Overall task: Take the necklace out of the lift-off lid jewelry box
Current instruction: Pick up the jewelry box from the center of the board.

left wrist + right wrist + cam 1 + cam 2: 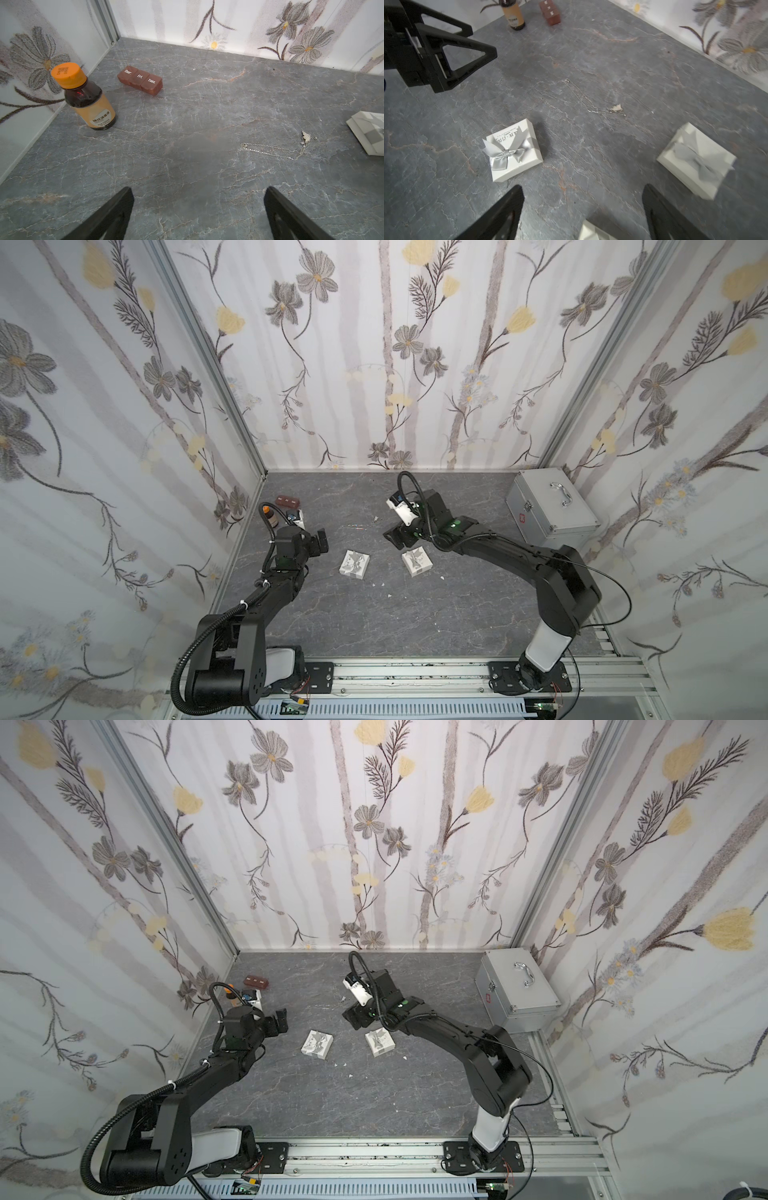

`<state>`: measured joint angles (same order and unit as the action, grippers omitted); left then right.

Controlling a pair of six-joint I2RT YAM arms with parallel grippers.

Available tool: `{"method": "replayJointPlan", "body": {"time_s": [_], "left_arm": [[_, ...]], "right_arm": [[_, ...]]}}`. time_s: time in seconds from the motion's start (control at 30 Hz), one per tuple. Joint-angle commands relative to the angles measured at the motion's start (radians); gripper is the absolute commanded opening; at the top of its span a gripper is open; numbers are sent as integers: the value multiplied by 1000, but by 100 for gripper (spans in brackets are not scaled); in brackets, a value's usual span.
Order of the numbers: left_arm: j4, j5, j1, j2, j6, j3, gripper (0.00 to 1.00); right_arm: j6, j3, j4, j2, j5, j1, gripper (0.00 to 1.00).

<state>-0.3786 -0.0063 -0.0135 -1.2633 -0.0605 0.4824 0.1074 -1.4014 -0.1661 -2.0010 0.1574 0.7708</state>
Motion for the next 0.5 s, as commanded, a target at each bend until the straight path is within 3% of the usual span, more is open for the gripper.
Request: {"method": "replayJointPlan", "body": {"time_s": [0.0, 0.13, 0.23, 0.33, 0.47], "left_arm": [[42, -4, 18, 39, -31, -2, 100], [73, 20, 82, 91, -69, -25, 100], [47, 112, 126, 114, -97, -42, 100], [35, 187, 139, 109, -99, -39, 100], [23, 198, 139, 110, -101, -45, 100]], "right_arm": [[149, -163, -191, -118, 8, 63, 89], [182, -323, -277, -231, 45, 116, 90], [206, -406, -338, -296, 47, 153, 91], [208, -454, -372, -347, 42, 179, 91], [195, -472, -375, -384, 47, 195, 92]]}}
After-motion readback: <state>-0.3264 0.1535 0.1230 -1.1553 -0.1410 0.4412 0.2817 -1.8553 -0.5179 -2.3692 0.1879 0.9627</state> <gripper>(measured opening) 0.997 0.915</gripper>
